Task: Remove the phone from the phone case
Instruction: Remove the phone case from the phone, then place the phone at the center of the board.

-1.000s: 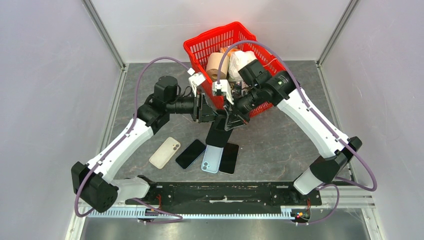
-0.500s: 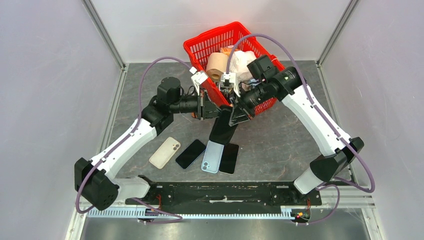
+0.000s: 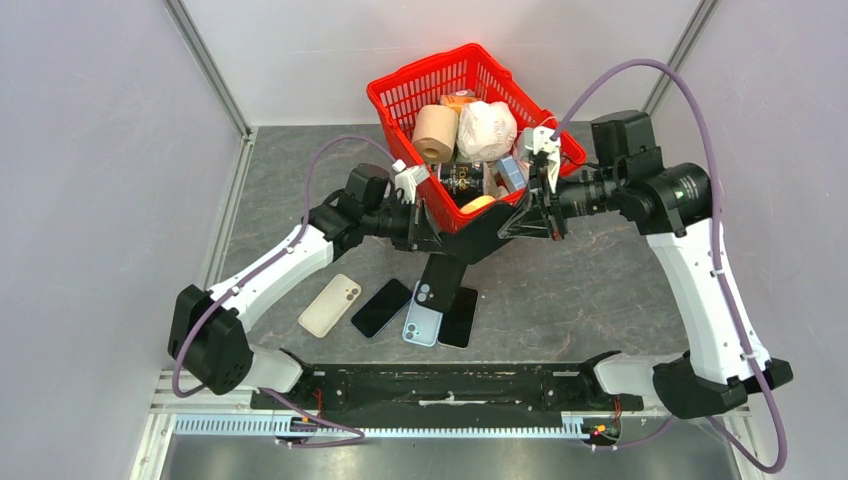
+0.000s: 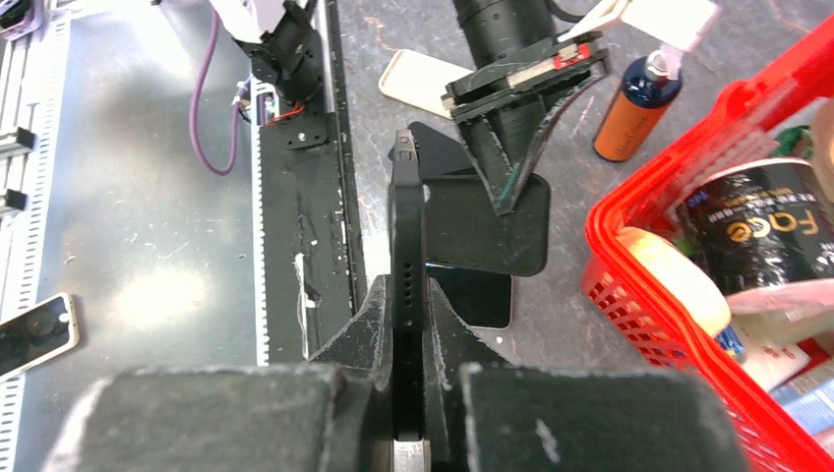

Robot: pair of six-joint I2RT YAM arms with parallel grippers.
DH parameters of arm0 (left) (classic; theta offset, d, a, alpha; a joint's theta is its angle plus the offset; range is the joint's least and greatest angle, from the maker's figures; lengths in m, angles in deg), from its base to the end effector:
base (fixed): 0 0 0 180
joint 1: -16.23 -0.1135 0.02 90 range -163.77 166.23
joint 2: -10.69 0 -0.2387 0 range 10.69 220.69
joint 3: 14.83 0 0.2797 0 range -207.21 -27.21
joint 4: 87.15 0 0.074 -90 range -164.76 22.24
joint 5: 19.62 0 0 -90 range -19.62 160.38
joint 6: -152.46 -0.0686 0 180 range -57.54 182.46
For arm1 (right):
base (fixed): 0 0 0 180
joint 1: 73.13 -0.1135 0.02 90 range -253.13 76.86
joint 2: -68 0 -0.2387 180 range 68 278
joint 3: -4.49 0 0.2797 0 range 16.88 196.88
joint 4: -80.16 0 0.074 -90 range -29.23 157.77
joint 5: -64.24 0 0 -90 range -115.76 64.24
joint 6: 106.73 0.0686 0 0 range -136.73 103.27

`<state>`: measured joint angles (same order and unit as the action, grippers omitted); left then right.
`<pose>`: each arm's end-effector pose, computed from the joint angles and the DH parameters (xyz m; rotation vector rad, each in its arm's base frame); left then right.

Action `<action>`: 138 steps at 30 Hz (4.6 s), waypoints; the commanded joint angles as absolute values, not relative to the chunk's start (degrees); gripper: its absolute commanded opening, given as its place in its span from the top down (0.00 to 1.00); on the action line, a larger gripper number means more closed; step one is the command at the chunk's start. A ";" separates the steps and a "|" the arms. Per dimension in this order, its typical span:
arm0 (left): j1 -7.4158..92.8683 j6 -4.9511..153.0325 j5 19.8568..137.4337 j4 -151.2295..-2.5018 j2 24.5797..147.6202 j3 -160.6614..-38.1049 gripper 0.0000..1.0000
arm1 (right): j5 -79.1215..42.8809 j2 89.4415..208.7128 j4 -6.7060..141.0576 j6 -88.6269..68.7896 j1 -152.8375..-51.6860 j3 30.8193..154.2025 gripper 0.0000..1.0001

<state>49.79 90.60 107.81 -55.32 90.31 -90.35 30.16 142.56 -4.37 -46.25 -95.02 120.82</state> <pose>0.2769 -0.2338 0.2529 0.5124 2.3079 -1.2871 0.2086 0.1450 0.4536 -1.3275 1.6526 1.0336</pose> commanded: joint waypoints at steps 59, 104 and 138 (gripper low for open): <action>54.11 66.55 106.00 -46.82 79.83 -87.93 0.98 | 17.72 167.22 -29.41 -96.70 -61.86 83.98 1.00; 52.88 69.05 107.74 -48.48 78.73 -86.63 0.98 | 1.63 180.63 -3.15 -71.35 -57.25 91.84 0.39; 51.22 80.80 108.12 -57.35 87.10 -104.34 0.98 | 37.33 141.65 40.01 -22.51 -90.35 87.69 0.15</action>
